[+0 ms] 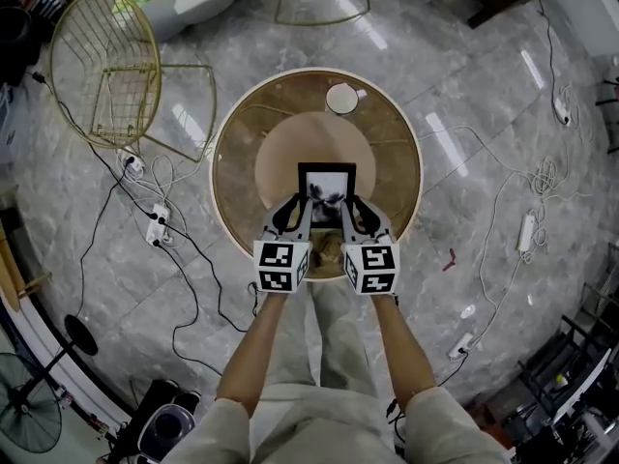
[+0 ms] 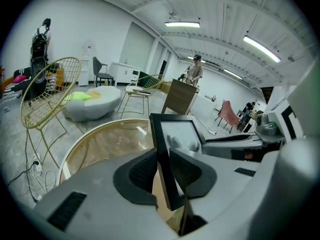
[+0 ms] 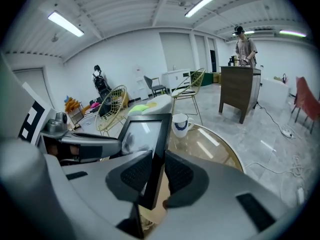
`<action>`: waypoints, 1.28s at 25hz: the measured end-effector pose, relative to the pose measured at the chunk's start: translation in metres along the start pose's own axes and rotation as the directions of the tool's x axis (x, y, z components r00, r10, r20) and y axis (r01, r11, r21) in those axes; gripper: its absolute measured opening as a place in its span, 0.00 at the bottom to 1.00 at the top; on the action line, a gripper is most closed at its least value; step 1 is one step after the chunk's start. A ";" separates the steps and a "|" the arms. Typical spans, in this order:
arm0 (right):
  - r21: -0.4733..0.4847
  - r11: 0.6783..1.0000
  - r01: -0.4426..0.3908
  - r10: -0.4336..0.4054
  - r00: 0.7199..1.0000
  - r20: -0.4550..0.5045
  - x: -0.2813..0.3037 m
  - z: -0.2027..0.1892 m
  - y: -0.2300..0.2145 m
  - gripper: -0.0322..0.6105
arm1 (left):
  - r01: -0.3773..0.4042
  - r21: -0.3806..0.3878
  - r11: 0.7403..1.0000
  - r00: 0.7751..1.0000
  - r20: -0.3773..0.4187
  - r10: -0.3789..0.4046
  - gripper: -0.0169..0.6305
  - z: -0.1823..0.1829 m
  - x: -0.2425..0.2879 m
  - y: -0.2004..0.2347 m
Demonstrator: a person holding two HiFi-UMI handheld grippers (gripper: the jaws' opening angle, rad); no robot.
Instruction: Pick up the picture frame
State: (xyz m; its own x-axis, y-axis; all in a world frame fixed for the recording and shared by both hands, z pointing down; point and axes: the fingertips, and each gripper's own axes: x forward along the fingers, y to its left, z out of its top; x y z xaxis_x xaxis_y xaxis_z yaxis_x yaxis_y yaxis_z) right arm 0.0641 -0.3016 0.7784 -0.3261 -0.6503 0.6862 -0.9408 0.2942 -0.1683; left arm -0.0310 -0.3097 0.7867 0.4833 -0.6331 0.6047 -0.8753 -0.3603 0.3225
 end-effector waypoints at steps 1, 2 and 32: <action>-0.007 1.000 0.001 -0.001 1.000 0.010 -0.003 0.008 0.002 0.17 | 0.000 0.003 1.000 1.000 0.009 0.000 0.15 0.008 -0.003 -0.001; -0.013 1.000 0.002 -0.002 1.000 0.020 -0.007 0.016 0.003 0.17 | 0.000 0.006 1.000 1.000 0.018 0.000 0.15 0.015 -0.007 -0.001; -0.150 0.988 0.034 0.016 0.947 0.321 -0.109 0.220 0.028 0.17 | -0.057 0.117 0.992 0.950 0.311 0.018 0.15 0.222 -0.103 -0.040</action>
State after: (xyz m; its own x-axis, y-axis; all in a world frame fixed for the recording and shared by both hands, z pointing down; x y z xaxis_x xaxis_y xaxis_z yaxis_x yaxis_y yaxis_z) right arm 0.0527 -0.3769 0.5430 -0.3533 -0.8359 0.4201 -0.9270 0.3733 -0.0368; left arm -0.0428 -0.3819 0.5500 0.4475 -0.8211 0.3542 -0.8940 -0.4009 0.2002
